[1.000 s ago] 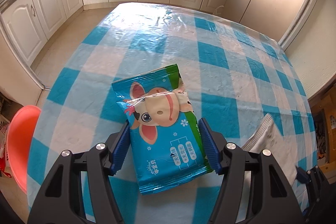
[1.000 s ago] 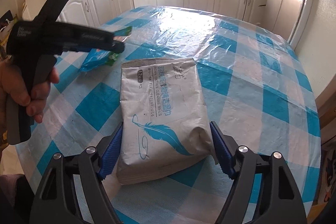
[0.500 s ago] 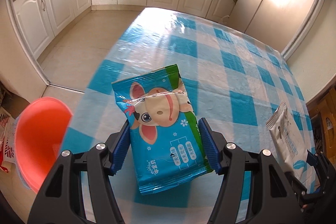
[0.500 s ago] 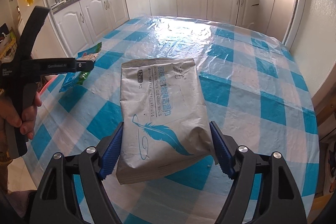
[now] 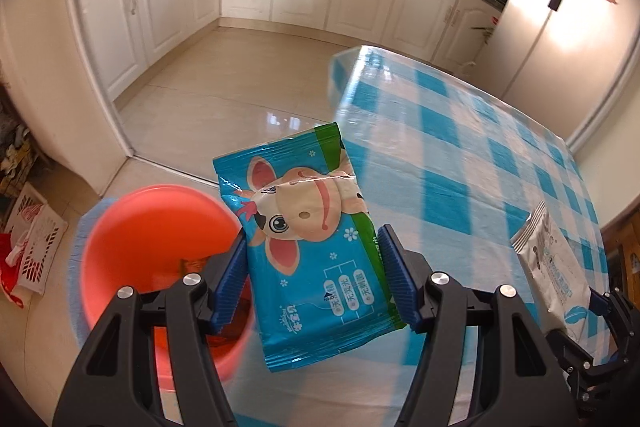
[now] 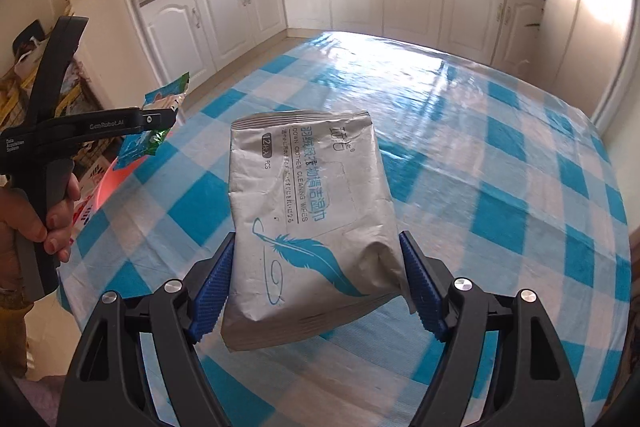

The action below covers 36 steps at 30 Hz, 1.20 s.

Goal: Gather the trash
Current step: 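Lift and carry both packets over the orange bucket with both tools, then open both tools to drop the two packets into the bucket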

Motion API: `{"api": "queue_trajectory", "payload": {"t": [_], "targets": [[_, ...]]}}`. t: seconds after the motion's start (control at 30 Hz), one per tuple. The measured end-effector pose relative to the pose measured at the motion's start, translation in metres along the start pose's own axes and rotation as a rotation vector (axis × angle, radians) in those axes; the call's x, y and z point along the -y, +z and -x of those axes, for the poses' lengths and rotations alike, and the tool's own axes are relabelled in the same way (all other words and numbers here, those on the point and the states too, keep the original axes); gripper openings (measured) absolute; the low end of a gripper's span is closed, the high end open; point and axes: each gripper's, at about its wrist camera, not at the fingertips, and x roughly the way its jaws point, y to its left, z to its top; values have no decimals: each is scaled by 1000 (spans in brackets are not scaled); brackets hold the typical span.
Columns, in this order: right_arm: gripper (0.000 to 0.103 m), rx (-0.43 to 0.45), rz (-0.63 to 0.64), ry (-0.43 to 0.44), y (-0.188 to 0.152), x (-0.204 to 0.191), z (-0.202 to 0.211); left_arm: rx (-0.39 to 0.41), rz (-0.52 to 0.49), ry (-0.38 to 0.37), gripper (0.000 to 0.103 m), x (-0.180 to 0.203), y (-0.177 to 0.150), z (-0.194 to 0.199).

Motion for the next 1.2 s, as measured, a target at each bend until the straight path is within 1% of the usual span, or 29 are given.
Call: {"api": "queue_trajectory", "payload": {"t": [0.4, 0.53, 0.7, 0.9, 1.0, 1.03, 1.13, 1.17, 1.2], "targets": [[78, -18, 177, 88, 45, -87, -29, 4, 112, 66, 64, -80, -9, 7], [78, -30, 225, 125, 57, -115, -43, -6, 164, 86, 64, -111, -16, 5], [78, -55, 286, 172, 71, -155, -62, -34, 222, 97, 64, -140, -29, -1], [78, -90, 362, 215, 81, -199, -83, -72, 252, 96, 64, -161, -42, -12], [79, -100, 379, 225, 83, -214, -95, -94, 262, 94, 64, -169, -48, -20], [79, -104, 380, 225, 85, -216, -98, -99, 264, 93, 64, -171, -48, -23], [84, -103, 364, 226, 89, -222, -110, -119, 272, 91, 64, -177, -53, -30], [84, -102, 353, 234, 91, -222, -112, -120, 273, 88, 64, -179, -53, -31], [85, -96, 339, 238, 92, -221, -113, -120, 276, 83, 66, -180, -54, -33]]}}
